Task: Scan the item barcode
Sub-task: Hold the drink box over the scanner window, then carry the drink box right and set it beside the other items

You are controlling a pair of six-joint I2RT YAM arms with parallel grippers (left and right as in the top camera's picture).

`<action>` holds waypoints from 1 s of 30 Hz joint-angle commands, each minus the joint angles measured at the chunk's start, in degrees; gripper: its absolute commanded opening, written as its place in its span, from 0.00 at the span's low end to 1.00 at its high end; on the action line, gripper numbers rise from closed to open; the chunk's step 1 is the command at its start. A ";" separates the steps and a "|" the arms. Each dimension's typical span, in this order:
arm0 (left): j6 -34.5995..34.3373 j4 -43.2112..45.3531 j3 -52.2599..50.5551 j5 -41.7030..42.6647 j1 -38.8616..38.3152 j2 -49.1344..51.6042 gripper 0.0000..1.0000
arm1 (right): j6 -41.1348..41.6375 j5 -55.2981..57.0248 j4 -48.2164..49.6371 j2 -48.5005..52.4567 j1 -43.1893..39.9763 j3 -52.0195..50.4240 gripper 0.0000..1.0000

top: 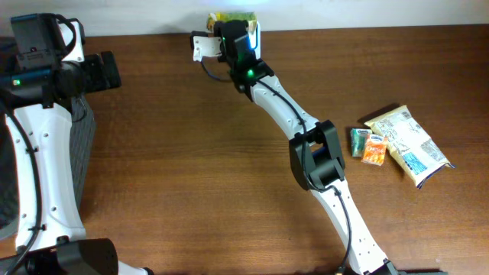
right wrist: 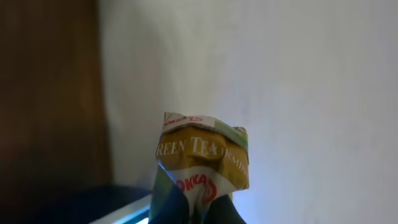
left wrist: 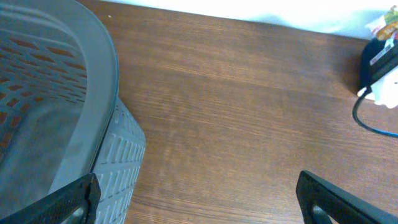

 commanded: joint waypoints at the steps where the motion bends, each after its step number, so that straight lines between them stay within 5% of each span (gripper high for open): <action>1: 0.68 -0.07 0.15 0.02 0.04 0.09 0.99 | 15.06 -0.09 -5.55 -14.27 -0.48 1.29 0.04; 4: 0.68 -0.07 0.15 0.02 0.04 0.09 0.99 | 28.44 -0.09 -17.14 -22.47 -1.25 1.29 0.04; 12: 0.68 -0.07 0.15 0.02 0.04 0.09 0.99 | 74.18 -0.26 -68.41 -38.71 -3.69 1.29 0.04; 17: 0.68 -0.07 0.15 0.02 0.04 0.09 0.99 | 81.66 -0.04 -91.82 -37.79 -6.14 0.94 0.04; 22: 0.68 -0.07 0.15 0.02 0.04 0.09 0.99 | 88.94 -0.15 -93.94 -35.50 -15.10 -7.72 0.04; 30: 0.68 -0.07 0.15 0.02 0.04 0.09 0.99 | 82.05 -3.56 -68.63 -35.34 -22.99 -42.32 0.04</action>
